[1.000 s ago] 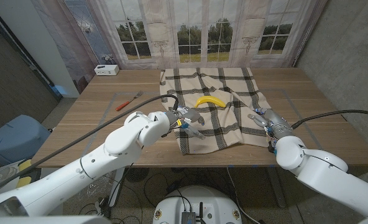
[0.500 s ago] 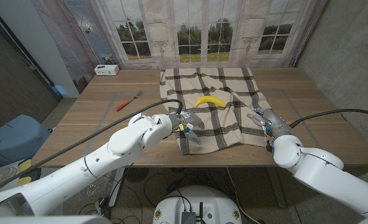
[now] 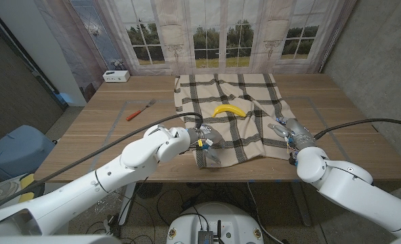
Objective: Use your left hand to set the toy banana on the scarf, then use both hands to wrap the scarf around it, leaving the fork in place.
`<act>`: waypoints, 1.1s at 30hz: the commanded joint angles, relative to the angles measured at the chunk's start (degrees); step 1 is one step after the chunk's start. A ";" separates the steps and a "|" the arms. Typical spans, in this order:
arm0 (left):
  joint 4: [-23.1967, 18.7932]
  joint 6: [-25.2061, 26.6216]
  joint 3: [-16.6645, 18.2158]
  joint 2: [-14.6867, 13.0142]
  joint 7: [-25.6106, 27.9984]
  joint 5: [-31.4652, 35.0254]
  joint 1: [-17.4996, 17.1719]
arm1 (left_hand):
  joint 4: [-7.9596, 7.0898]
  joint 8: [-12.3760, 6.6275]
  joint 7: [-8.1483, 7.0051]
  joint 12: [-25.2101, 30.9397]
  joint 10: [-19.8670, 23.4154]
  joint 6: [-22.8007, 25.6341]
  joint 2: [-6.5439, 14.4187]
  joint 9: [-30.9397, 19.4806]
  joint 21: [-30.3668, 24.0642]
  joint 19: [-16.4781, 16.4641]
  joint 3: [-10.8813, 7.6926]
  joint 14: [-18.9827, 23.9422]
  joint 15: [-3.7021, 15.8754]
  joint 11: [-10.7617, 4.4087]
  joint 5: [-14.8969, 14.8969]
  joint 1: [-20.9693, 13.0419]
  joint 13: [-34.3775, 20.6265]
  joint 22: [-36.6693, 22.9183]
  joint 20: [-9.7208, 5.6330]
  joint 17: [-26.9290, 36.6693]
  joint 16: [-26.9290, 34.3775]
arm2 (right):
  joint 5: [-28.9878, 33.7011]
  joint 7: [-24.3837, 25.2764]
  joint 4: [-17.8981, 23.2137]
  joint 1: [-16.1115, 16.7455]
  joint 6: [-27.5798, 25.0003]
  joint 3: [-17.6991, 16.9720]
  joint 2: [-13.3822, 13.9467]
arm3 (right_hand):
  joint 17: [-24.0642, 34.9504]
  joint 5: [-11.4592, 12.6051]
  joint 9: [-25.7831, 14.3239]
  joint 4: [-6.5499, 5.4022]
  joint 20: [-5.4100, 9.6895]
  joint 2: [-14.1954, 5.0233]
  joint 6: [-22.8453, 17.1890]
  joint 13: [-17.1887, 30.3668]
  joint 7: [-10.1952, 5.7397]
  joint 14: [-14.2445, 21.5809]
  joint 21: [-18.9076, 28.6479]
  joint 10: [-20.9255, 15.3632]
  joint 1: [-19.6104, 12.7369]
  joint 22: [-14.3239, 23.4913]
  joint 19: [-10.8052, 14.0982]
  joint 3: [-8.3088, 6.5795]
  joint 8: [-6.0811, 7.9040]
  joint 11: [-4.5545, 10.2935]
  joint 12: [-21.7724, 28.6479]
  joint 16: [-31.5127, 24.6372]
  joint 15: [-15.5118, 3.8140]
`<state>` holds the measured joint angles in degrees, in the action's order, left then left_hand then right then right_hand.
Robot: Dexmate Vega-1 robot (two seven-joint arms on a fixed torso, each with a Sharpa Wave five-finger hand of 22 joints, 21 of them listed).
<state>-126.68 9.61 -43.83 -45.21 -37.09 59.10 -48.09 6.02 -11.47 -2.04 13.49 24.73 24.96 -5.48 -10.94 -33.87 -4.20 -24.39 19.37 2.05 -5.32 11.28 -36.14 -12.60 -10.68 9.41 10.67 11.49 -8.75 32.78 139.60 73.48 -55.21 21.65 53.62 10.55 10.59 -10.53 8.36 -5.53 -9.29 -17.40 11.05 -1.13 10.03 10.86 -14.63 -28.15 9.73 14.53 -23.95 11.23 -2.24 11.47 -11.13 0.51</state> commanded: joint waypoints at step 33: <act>7.57 0.82 -2.30 3.09 6.78 17.61 -2.95 | 3.67 -5.85 1.41 9.60 26.87 21.31 16.13 -0.66 -1.60 -7.38 -8.79 13.93 6.12 -2.97 0.34 -25.42 -2.68 -0.41 -1.95 0.15 5.07 | -1.31 -0.44 -1.19 -0.61 1.09 0.07 0.51 | 0.22 0.04 -0.20 -0.35 0.01 0.02 -0.07 0.28 -0.25 -0.04 0.47 -0.23 -0.74 0.33 -0.18 0.30 -0.22 0.03 -0.08 -0.44 -0.25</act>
<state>-121.74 8.10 -46.12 -42.81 -34.56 72.88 -49.86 9.82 -16.35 -1.17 21.96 48.67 43.05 10.52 -11.06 -34.99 -10.82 -32.48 32.08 2.91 -7.63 11.28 -60.44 -14.95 -10.81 7.62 10.70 16.06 -9.86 32.39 138.52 73.64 -53.14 21.16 54.44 10.54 10.59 -10.53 8.13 -5.53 -9.29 -17.40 11.05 -1.12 10.03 10.86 -14.63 -28.15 9.73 14.53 -23.72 11.05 -2.25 11.47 -11.13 0.51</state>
